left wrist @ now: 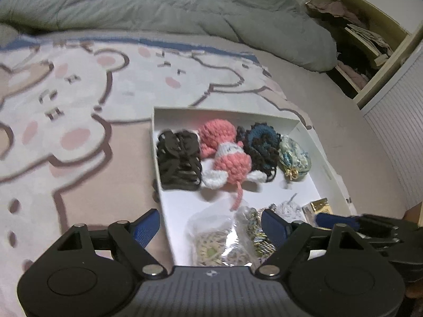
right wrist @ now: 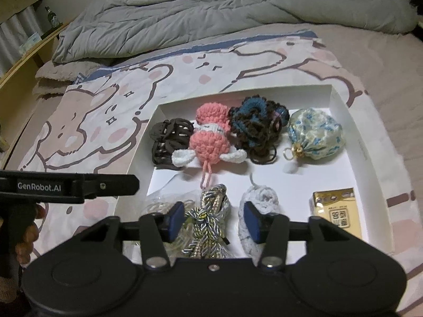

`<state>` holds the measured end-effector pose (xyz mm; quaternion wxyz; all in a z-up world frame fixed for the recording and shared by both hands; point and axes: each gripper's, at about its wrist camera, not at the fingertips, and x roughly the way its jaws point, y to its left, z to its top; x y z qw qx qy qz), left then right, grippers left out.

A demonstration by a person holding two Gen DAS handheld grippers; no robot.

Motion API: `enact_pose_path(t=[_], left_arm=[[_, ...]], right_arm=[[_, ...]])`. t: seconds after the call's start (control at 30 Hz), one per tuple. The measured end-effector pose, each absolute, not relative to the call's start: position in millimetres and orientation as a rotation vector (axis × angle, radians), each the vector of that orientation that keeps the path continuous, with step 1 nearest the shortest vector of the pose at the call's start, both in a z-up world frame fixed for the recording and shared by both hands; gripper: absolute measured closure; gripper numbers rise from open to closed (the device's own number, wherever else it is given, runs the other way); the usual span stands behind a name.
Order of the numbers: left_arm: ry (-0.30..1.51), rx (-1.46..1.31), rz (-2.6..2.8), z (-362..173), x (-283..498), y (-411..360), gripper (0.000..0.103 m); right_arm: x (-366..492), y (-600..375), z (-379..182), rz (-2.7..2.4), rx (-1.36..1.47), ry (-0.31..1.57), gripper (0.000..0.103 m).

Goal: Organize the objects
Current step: 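Lower the bag and bracelet into the box and open both grippers, then lift both grippers away from the filled white box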

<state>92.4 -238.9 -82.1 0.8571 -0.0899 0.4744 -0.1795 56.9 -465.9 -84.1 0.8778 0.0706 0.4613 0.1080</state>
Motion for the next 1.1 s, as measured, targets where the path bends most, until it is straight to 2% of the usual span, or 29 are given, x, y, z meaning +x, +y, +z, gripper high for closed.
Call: enact_pose_path(t=[0.17,0.47,0.73,1.1], left_arm=[[0.947,-0.103,-0.361,-62,87,-228,0.018],[0.839,0.053,-0.344,-21,68,-212,0.018],[0.781,0.072,-0.295,-1,42,-195,0.0],[0.789,0.111,-0.3,-6,12,-179,0.0]], right_arm=[[46,-456,-61,0.155,0.101,0.917,0.028],[17,-433,-25,0.061,0.051,0.829,0.011],[-13,-419,-9,-0.077,0.021,0.749,0.01],[-48,-408,-10,-0.18,0.0,0.734,0.005]])
